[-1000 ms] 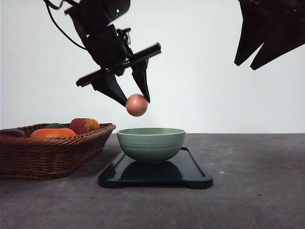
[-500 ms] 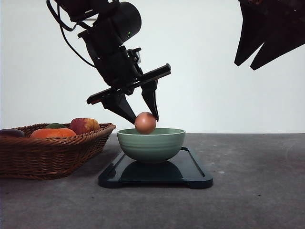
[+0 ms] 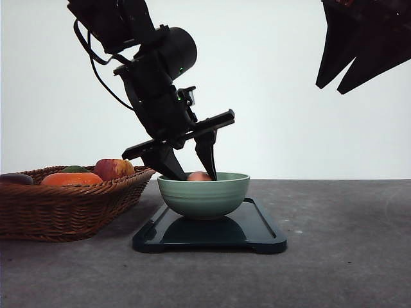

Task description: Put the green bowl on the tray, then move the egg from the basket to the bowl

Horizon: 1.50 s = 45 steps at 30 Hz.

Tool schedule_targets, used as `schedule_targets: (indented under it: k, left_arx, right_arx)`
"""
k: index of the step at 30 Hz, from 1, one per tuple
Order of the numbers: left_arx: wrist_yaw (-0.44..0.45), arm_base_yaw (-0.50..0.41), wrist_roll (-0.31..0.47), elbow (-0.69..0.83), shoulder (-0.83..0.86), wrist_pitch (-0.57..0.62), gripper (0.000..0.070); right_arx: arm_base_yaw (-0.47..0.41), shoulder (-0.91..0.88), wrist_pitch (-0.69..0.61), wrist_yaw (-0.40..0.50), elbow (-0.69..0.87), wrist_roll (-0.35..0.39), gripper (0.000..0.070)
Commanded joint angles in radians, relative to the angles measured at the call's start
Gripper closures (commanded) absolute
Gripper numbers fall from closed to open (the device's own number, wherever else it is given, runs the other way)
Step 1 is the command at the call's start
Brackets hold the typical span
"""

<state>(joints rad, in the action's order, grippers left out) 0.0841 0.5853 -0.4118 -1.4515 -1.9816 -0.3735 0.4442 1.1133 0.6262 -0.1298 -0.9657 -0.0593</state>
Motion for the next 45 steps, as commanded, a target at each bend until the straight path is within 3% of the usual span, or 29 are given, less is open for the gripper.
schedule_targets:
  k: [1, 6, 10, 23, 27, 34, 39, 45]
  left_arx:
    - [0.002, 0.013, 0.008, -0.027, -0.036, 0.007, 0.0512]
    - [0.002, 0.025, 0.024, -0.027, -0.047, 0.008, 0.0501]
    - [0.001, 0.030, 0.030, -0.027, -0.047, 0.013, 0.0391]
    - [0.002, 0.033, 0.091, -0.103, -0.032, -0.055, 0.0372]
    - [0.001, 0.033, 0.111, -0.120, 0.020, -0.065, 0.0261]
    - [-0.030, 0.034, 0.131, -0.115, 0.167, -0.115, 0.0252]
    - [-0.096, 0.043, 0.164, -0.020, 0.298, -0.091, 0.0252]
    - [-0.111, 0.044, 0.162, 0.253, 0.534, 0.014, 0.0257]
  right_arx:
    - [0.006, 0.010, -0.004, 0.003, -0.010, -0.004, 0.0462]
    - [0.006, 0.010, -0.004, 0.004, -0.010, -0.004, 0.0462]
    - [0.006, 0.010, -0.004, 0.004, -0.010, -0.004, 0.0462]
    - [0.006, 0.010, -0.002, 0.007, -0.010, -0.004, 0.0462]
    - [0.006, 0.010, 0.008, 0.008, -0.010, -0.004, 0.0462]
    - [0.006, 0.010, 0.010, 0.030, -0.010, 0.004, 0.0462]
    - [0.006, 0.010, 0.011, 0.030, -0.010, 0.008, 0.0462]
    - [0.006, 0.009, 0.009, 0.030, -0.010, 0.018, 0.0462]
